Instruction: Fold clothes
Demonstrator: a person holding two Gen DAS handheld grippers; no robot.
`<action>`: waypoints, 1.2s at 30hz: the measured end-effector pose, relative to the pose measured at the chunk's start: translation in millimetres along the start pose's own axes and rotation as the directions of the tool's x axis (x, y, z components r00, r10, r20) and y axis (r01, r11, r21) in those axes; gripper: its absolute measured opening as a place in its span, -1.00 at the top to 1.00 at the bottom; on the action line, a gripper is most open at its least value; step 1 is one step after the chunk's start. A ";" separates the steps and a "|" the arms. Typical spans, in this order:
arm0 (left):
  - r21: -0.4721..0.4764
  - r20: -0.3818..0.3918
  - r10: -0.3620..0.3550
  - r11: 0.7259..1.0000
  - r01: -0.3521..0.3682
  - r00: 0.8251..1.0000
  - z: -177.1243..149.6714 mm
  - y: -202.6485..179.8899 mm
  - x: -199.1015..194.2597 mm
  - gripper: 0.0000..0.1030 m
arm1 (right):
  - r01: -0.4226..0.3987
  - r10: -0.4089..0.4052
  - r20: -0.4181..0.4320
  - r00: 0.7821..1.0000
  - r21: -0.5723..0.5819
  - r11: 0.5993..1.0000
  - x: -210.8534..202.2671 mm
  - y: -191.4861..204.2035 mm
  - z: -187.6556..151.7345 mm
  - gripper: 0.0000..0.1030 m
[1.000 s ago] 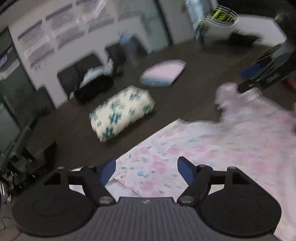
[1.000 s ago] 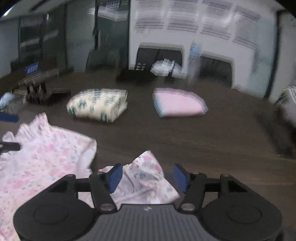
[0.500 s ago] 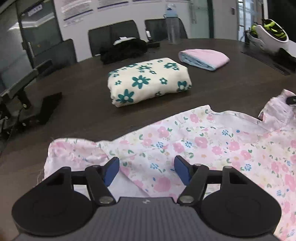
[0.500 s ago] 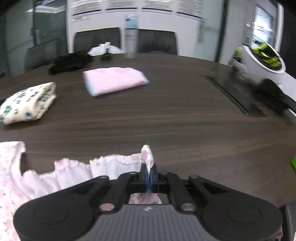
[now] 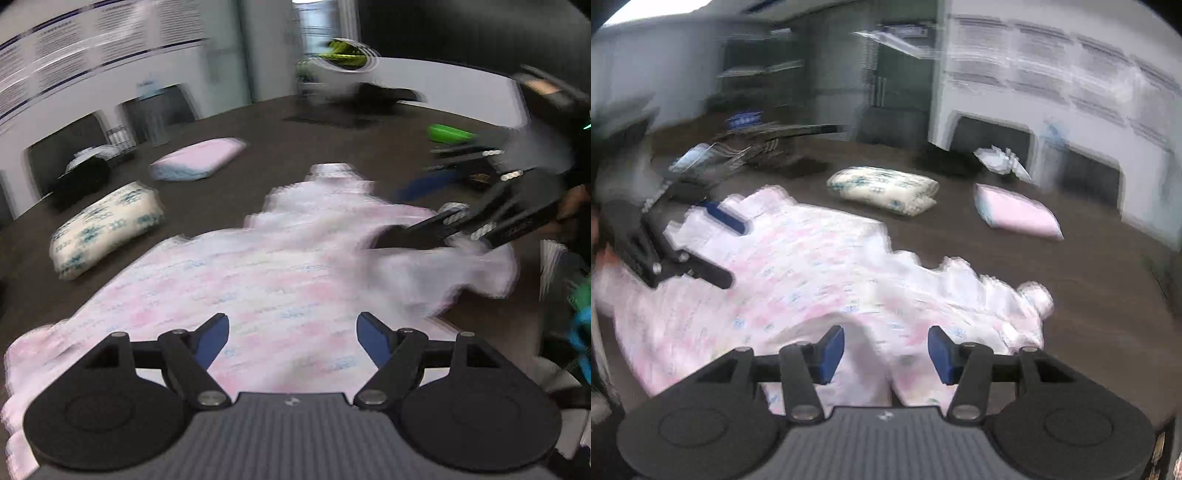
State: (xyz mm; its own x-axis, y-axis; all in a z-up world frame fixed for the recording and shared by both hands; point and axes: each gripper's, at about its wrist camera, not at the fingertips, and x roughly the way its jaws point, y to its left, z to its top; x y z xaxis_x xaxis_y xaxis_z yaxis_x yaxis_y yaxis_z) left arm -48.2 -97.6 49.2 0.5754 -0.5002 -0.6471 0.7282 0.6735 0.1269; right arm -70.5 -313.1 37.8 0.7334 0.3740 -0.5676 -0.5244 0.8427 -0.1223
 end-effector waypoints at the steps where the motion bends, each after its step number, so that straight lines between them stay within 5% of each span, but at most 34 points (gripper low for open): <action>1: 0.037 0.003 -0.004 0.999 0.004 1.000 5.1 -12.6 6.4 -0.53 | 0.014 -0.015 -0.021 1.000 -0.042 0.999 6.4 7.7 -0.4 0.14; 3: 0.107 -0.006 0.038 0.994 -0.037 0.999 14.1 -33.7 24.5 -0.47 | 0.047 -0.052 -0.075 0.996 -0.076 0.996 21.5 12.0 -0.5 0.46; 5: 0.170 -0.013 0.079 0.983 -0.075 0.997 22.8 -52.8 42.4 -0.20 | 0.071 -0.079 -0.094 0.992 -0.082 0.994 24.2 9.8 -6.0 0.85; 6: 0.160 -0.023 0.087 0.984 -0.082 0.996 25.6 -52.4 51.1 0.08 | 0.082 -0.090 -0.096 0.991 -0.083 0.993 22.9 8.5 -9.1 0.85; 7: 0.150 -0.034 0.094 0.985 -0.087 0.995 27.9 -51.6 59.2 0.68 | 0.091 -0.099 -0.091 0.991 -0.091 0.992 20.8 7.8 -10.7 0.89; 8: 0.131 -0.049 0.090 0.988 -0.083 0.995 28.3 -49.4 64.0 0.98 | 0.098 -0.107 -0.085 0.991 -0.100 0.990 16.6 6.3 -12.3 0.98; 13: 0.118 0.006 0.026 0.993 -0.027 1.000 20.5 -52.7 33.2 0.99 | 0.129 -0.133 -0.019 0.991 -0.136 0.982 -23.9 14.8 -10.0 1.00; 18: 0.188 -0.092 -0.081 0.977 0.098 0.992 3.3 -67.3 34.8 0.97 | 0.039 -0.103 -0.212 0.972 -0.286 0.958 -14.2 34.5 -22.9 0.90; 21: 0.159 -0.097 -0.138 0.976 0.152 0.986 0.1 -60.2 26.8 0.85 | -0.016 -0.014 -0.137 0.990 -0.211 0.977 -33.4 21.0 -7.9 0.50; 23: 0.128 -0.052 -0.156 0.979 0.161 0.986 0.7 -50.6 12.6 0.52 | -0.042 0.036 -0.047 0.998 -0.134 0.990 -45.3 5.9 7.5 0.17; 24: 0.126 -0.025 -0.128 0.984 0.130 0.992 1.7 -46.2 8.3 0.17 | -0.034 0.032 -0.016 0.999 -0.095 0.995 -43.1 -2.0 17.0 0.17; 25: 0.116 -0.006 -0.076 0.990 0.076 0.997 2.2 -40.5 7.4 0.01 | -0.025 0.025 0.001 1.000 -0.043 0.999 -35.8 -13.1 27.6 0.17; 28: -0.001 -0.021 0.055 0.998 -0.055 0.998 -3.5 -10.9 17.0 0.04 | 0.028 -0.024 -0.053 0.998 0.090 0.996 13.8 -39.8 52.6 0.17; 31: -0.060 -0.050 0.074 0.995 -0.077 0.996 -15.9 0.2 20.1 0.04 | 0.067 -0.043 -0.167 0.985 0.143 0.987 71.8 -48.1 63.0 0.32; 34: -0.042 -0.068 0.058 0.997 -0.061 0.996 -29.1 -4.2 15.9 0.03 | 0.075 -0.041 -0.210 0.977 0.157 0.985 96.3 -45.8 59.7 0.95; 36: -0.027 -0.084 0.055 0.998 -0.058 0.995 -38.1 -5.3 12.0 -0.01 | 0.109 -0.073 -0.206 0.976 0.172 0.979 93.2 -44.5 55.0 0.85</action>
State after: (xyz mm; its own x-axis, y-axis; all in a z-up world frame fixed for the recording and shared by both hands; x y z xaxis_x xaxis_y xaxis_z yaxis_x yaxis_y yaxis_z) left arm -59.4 -86.4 12.1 0.5816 -0.4148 -0.6998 0.6833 0.7159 0.1435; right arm 45.0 -294.4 35.0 0.6645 0.2238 -0.7130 -0.3586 0.9326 -0.0415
